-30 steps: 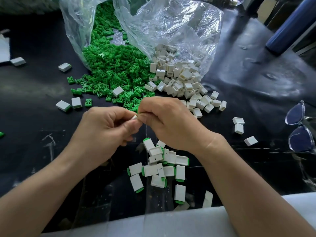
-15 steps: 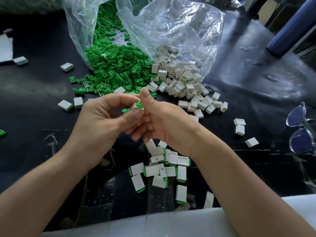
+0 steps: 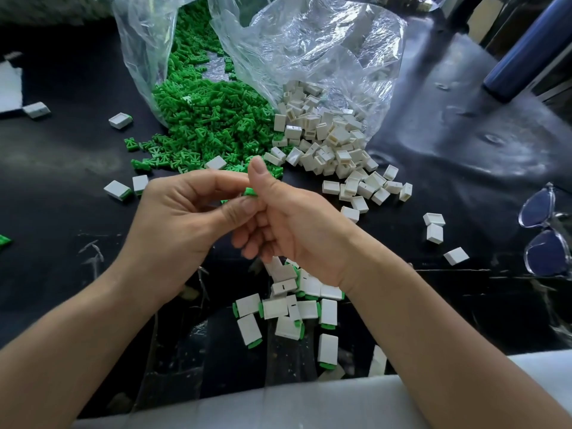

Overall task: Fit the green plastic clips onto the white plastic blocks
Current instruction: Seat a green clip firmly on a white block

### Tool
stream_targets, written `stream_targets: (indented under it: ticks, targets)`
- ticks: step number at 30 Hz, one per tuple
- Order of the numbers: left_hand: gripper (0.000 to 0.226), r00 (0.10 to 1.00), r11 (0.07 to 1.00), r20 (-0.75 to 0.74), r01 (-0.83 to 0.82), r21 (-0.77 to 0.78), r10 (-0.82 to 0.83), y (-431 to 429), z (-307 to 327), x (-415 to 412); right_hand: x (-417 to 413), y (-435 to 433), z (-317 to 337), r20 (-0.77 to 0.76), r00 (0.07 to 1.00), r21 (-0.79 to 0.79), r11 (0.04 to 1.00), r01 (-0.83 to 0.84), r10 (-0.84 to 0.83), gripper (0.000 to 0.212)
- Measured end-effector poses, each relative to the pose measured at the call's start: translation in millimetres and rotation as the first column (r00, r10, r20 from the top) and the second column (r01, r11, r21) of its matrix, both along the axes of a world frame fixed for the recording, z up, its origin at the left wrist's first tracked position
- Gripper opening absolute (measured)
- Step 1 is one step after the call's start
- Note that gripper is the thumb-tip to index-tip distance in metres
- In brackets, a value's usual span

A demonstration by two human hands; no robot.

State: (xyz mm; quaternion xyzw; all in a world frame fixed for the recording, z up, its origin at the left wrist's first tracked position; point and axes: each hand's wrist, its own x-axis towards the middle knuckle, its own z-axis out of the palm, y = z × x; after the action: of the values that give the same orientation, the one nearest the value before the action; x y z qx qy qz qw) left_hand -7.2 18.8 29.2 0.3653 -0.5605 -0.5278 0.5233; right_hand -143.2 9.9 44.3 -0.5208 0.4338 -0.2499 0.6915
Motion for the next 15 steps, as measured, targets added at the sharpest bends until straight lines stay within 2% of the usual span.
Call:
stream_targets:
  ticks: [8,15]
  targets:
    - [0.015,1.0,0.999,0.01,0.017,-0.051,-0.017,-1.2,-2.9,0.2,-1.3,-1.9,1.3,-0.02,0.999,-0.04,0.998,0.045,-0.046,0.046]
    - [0.013,0.998,0.99,0.047,0.038,-0.137,-0.031,0.6,-3.8,-2.0,3.5,0.5,-3.5,-0.055,0.994,-0.038,0.995,0.093,-0.095,0.043]
